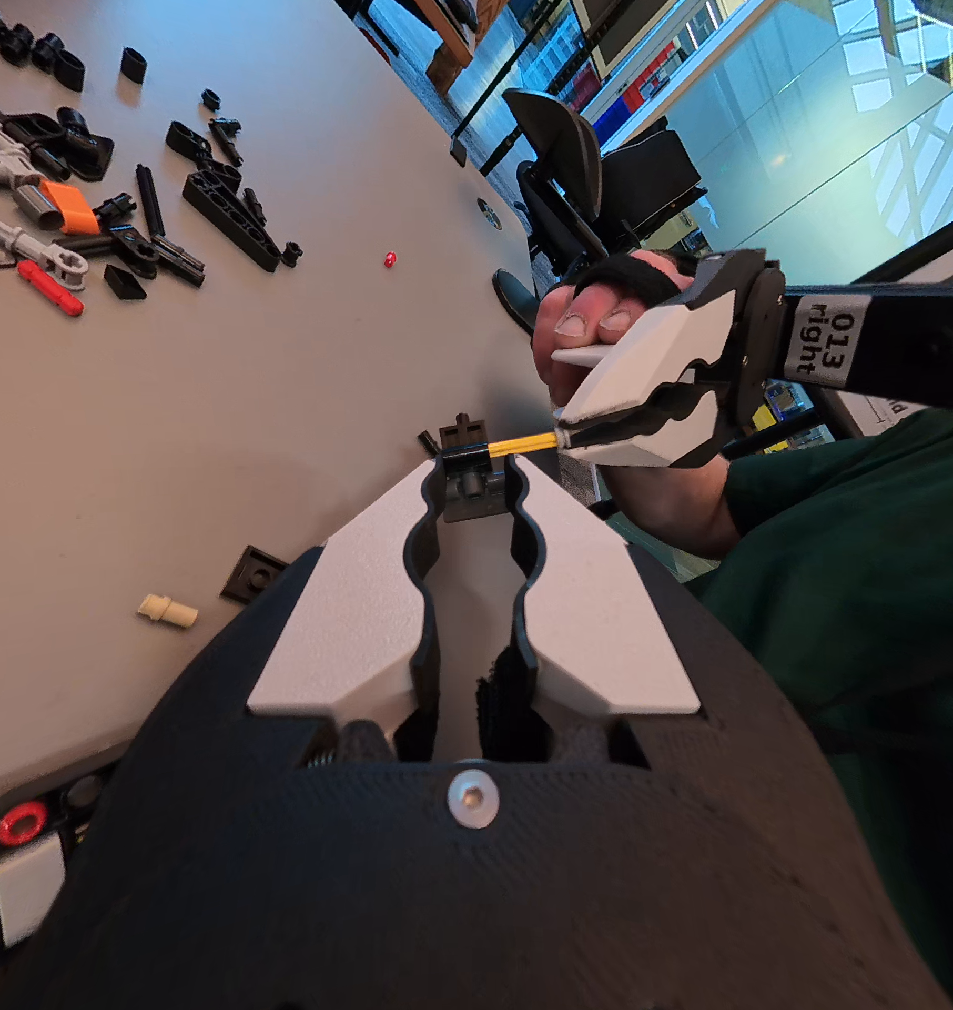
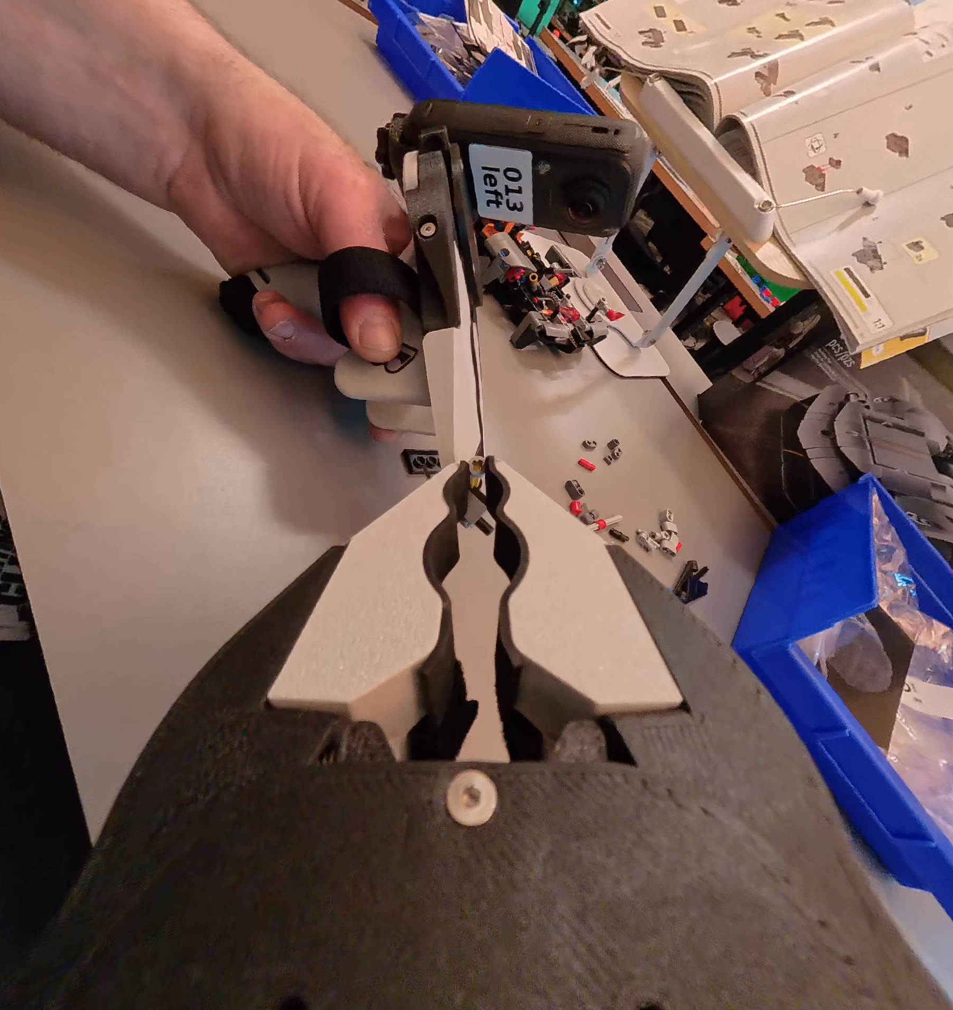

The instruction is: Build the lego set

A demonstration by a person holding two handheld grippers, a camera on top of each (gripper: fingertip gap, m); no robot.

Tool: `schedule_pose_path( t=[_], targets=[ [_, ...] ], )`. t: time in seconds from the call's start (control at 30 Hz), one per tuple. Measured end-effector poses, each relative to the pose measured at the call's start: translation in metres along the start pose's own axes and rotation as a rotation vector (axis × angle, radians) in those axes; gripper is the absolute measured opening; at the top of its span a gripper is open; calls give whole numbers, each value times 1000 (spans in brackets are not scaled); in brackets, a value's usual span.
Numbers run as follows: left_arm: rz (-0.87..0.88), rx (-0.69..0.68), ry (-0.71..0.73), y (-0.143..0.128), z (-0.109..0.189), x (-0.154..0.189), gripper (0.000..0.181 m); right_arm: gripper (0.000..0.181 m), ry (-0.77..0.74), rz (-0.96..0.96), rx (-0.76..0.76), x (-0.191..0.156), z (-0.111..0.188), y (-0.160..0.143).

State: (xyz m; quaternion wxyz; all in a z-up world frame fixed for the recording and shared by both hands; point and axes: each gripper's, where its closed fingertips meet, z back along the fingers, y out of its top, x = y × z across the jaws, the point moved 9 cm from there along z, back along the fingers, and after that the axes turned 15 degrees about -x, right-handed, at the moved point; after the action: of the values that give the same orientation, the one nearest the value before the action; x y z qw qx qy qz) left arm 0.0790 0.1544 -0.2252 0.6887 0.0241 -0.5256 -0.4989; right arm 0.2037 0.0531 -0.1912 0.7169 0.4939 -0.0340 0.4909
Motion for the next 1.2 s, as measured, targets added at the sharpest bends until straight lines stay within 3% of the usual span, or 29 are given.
schedule_pose_path(
  t=[0.5, 0.87, 1.2],
  targets=[
    [31, -5, 20, 1, 0, -3, 20, 3, -87, 57, -8, -6, -5, -3],
    [87, -5, -48, 3, 1, -8, 20, 0, -222, 124, -43, -11, -7, -1],
    [68, 20, -31, 4, 1, -7, 19, 1, -145, 39, -29, -2, -4, -2]
  ],
)
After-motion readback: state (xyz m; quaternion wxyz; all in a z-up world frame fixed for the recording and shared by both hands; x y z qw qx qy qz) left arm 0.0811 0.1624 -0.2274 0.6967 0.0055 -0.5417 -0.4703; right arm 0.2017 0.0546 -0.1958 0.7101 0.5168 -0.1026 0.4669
